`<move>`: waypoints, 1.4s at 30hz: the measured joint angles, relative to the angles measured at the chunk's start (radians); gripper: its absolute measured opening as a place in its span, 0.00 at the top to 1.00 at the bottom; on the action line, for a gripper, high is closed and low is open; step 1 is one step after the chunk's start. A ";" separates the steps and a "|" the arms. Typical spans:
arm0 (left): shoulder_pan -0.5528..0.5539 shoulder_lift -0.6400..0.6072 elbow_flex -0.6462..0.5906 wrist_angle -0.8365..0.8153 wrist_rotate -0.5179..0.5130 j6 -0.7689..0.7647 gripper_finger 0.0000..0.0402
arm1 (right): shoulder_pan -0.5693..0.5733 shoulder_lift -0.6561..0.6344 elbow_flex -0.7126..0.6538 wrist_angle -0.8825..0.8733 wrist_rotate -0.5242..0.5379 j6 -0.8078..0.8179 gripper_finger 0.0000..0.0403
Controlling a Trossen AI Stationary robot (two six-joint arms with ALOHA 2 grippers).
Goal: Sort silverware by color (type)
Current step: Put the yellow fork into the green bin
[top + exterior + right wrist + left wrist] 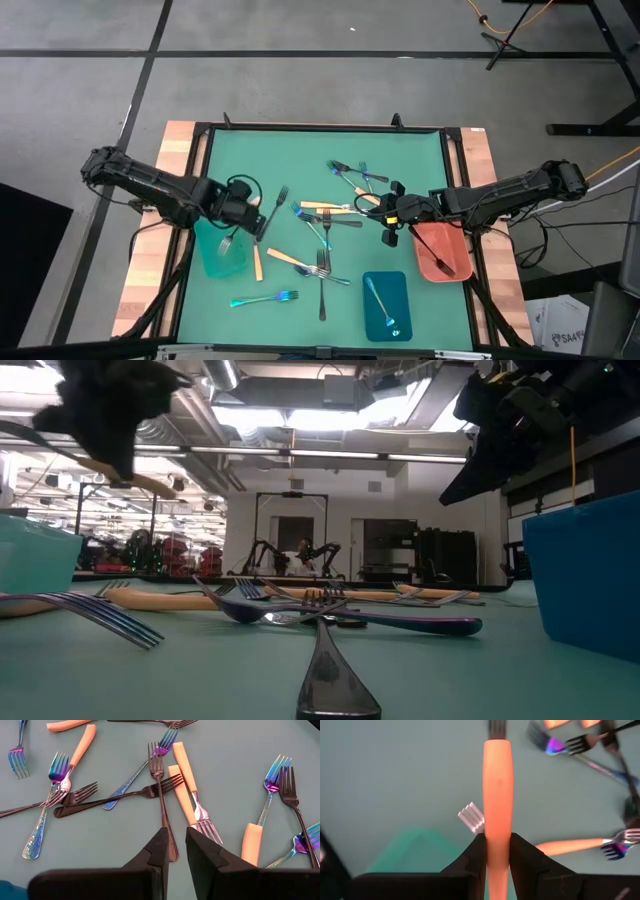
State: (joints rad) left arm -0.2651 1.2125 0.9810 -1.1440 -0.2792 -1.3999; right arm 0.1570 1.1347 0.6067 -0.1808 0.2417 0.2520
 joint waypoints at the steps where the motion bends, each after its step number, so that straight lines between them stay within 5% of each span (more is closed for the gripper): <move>1: -0.019 0.000 0.000 -0.016 -0.001 -0.037 0.87 | 0.000 0.000 0.000 0.000 0.000 0.000 0.86; 17: -0.235 0.113 0.000 -0.242 -0.032 -0.498 0.86 | 0.000 0.000 0.000 0.000 0.000 0.000 0.86; 42: -0.252 0.448 0.001 -0.288 -0.050 -0.550 0.86 | 0.000 0.000 0.000 -0.001 0.000 0.000 0.86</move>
State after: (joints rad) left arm -0.5167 1.6607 0.9817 -1.4318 -0.3294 -1.9501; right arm 0.1568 1.1347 0.6067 -0.1813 0.2417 0.2520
